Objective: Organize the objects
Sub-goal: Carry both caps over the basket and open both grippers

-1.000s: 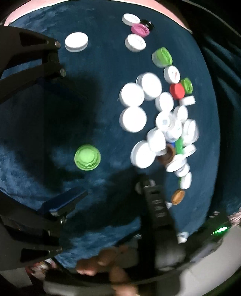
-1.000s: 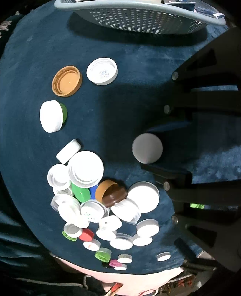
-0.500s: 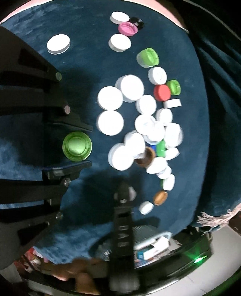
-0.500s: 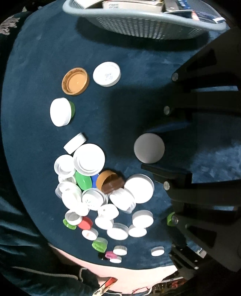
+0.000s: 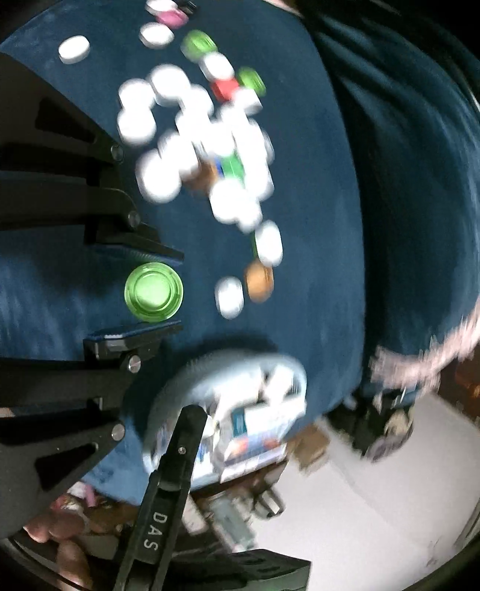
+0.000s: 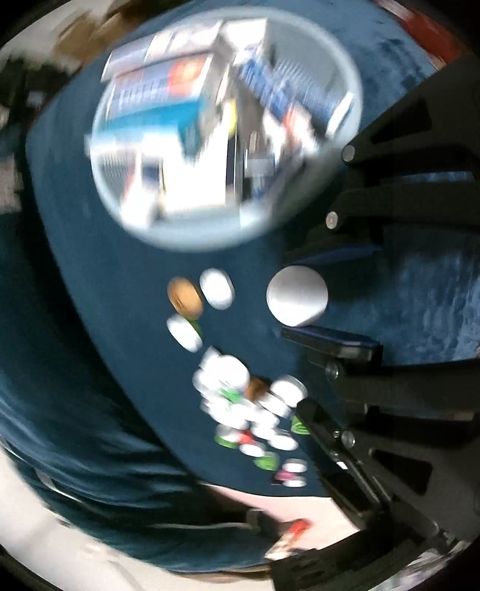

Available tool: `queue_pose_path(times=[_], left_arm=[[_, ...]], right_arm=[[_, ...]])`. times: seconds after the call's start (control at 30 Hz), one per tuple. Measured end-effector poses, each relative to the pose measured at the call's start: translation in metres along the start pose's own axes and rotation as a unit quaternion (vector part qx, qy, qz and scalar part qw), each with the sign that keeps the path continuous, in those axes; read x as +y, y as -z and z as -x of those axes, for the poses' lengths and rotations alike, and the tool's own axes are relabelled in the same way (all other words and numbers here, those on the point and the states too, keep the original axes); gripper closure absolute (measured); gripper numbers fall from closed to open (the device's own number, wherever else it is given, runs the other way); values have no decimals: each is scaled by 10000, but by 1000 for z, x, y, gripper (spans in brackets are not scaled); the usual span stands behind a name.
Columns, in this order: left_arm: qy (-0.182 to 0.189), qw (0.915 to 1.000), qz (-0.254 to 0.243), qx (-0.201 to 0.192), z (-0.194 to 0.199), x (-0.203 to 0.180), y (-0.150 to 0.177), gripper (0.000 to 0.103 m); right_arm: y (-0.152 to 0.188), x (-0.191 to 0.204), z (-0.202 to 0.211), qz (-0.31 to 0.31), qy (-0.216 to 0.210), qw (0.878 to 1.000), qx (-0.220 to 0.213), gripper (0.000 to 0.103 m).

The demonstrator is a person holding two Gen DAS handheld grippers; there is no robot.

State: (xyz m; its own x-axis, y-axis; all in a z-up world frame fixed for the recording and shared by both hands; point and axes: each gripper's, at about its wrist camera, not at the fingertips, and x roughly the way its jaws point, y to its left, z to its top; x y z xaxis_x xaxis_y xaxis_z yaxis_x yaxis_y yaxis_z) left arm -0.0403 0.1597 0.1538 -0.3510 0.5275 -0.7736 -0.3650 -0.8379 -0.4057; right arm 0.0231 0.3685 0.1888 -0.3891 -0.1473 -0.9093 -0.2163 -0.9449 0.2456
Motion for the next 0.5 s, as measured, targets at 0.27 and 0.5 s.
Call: queue_pose_path(times=[0.27,0.5], left_arm=[[533,9931,-1034,175,-39,-110,-18,73],[397,9897,-1267,533,-75,-131,-20,1]], right_arm=[[13,-90,43,-1453,667,9829,-917,71],[10,-136,44,-2081,964,9685,-973,54]])
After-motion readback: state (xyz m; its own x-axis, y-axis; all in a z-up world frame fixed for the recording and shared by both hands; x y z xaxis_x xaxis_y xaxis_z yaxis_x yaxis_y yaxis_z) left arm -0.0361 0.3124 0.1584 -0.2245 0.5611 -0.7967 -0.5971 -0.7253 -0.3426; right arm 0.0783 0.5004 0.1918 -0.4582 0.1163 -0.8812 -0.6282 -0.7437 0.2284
